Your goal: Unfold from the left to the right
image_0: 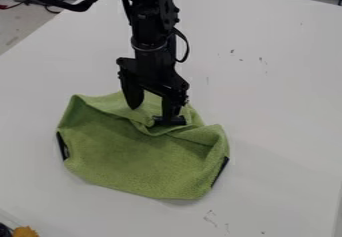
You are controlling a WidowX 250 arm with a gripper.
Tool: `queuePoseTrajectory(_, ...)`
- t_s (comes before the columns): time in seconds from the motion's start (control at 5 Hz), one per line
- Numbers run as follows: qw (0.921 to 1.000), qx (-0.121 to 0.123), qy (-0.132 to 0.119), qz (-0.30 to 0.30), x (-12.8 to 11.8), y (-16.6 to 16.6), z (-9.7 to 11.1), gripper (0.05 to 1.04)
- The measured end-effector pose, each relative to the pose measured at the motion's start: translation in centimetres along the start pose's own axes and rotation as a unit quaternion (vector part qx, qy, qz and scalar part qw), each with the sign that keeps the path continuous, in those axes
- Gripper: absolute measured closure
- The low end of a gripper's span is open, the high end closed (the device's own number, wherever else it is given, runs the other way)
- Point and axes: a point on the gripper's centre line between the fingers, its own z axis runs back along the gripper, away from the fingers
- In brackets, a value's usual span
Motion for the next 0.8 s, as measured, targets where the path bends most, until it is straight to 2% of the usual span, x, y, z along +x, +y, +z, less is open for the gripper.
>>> queuePoseTrajectory(0.2, 1.0000, 0.004, -0.007, 0.002, 0.3, 0.1, 0.0, 0.084)
queuePoseTrajectory(0.4, 0.9999, 0.005, -0.014, 0.001, 0.4, 0.2, -0.4, 0.135)
queuePoseTrajectory(0.8, 0.9998, 0.005, -0.018, 0.004, 0.4, 0.5, -1.1, 0.733)
